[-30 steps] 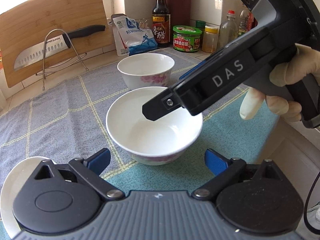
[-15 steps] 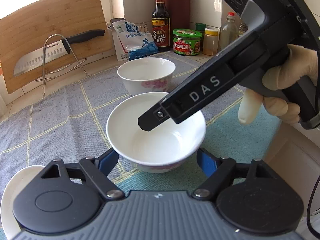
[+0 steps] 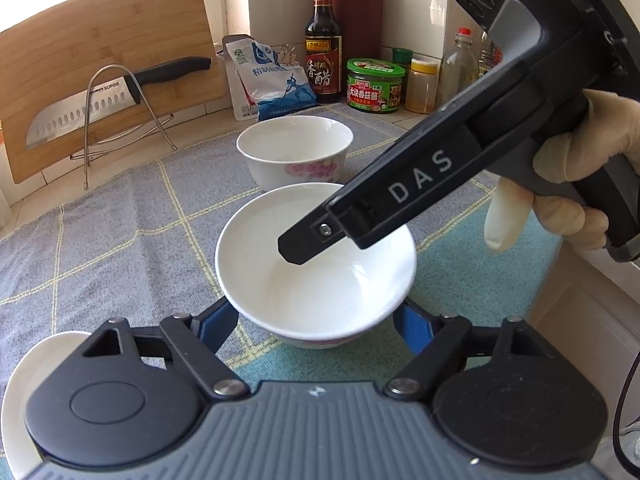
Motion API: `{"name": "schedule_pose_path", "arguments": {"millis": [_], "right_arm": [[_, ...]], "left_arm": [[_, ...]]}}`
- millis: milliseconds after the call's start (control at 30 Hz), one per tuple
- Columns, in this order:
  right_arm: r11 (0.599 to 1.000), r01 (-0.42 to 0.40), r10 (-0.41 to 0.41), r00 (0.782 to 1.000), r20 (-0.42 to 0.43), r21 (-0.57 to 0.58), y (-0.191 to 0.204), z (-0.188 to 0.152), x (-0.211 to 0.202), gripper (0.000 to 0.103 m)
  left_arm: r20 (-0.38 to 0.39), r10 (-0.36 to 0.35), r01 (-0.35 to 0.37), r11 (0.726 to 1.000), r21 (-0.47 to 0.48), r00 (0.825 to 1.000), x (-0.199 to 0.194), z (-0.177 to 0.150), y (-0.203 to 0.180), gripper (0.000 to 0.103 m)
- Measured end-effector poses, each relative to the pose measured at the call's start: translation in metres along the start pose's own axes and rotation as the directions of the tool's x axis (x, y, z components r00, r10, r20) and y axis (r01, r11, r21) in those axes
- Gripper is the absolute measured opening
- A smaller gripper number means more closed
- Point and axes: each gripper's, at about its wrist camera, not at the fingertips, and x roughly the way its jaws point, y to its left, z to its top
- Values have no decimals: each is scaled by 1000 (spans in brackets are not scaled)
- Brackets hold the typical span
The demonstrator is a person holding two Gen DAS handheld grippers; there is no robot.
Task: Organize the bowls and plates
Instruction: 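Grasp the rim of the second white bowl with the right tool, then carry the bowl with the right tool and lower it into the first bowl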
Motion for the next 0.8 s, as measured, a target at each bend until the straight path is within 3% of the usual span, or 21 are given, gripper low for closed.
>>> {"name": "schedule_pose_path", "arguments": {"millis": [333,800], "right_arm": [[1000,-7,7,1000,25,16,14,3,-16,67],[1000,-25,25,998,66,-9,65,18,-26,67]], "left_arm": [[2,-24,24,1000,0,1000,-21,3,6,84],[11,-26,26,1000,4,1000,-66,-2,36,84]]}}
